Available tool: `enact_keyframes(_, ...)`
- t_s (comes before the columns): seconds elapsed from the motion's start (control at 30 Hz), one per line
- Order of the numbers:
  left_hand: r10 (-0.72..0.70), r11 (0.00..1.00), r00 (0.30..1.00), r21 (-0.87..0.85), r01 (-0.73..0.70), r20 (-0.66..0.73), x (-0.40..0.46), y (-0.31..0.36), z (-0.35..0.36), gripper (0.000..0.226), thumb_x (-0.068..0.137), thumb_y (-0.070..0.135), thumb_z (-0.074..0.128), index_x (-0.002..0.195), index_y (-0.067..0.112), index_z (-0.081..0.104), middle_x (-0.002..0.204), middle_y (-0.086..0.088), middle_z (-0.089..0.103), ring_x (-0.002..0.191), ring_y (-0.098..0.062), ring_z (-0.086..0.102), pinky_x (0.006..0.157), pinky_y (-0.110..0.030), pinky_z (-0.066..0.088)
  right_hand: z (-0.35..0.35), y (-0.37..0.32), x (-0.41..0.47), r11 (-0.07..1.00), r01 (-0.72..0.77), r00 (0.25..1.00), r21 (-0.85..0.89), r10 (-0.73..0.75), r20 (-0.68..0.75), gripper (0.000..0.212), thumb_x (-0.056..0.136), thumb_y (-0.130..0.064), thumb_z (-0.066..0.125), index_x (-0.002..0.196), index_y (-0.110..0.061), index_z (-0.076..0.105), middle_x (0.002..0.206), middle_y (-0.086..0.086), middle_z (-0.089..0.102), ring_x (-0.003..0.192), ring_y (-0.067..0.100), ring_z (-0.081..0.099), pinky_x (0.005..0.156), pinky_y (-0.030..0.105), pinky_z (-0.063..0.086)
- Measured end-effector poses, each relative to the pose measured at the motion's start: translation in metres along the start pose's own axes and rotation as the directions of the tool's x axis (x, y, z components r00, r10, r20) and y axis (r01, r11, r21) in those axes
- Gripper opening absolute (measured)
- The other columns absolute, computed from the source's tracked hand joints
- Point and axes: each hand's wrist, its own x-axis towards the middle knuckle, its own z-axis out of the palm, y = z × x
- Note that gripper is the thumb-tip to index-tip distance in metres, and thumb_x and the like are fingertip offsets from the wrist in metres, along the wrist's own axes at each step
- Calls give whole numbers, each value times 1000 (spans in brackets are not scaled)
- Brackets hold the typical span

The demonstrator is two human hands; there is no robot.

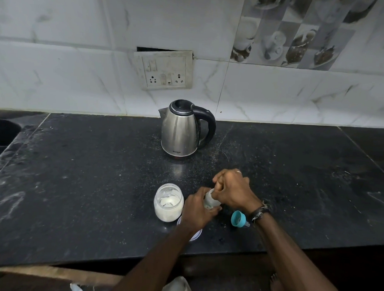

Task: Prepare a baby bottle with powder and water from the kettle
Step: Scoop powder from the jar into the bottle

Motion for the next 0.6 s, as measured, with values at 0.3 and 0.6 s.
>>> enact_keyframes(0.3, -13, 1000, 1000, -27, 13, 2, -2, 2, -1, 62, 66, 52, 82, 118, 23, 65, 99, 5, 78, 89, -12, 75, 78, -39, 61, 1, 3, 1, 991, -12, 998, -136, 2, -70, 16, 68, -30, 72, 61, -22, 61, 102, -9, 59, 109, 18, 44, 87, 43, 33)
enact_keyframes(0.6, -26, 1000, 999, 3, 26, 18, -4, 6, -3, 62, 66, 54, 79, 118, 24, 64, 98, 5, 78, 88, -13, 74, 77, -38, 60, 6, 6, 2, 992, 18, 998, -128, -26, -57, 13, 67, -28, 71, 60, -22, 62, 105, -11, 58, 110, 16, 43, 88, 42, 32)
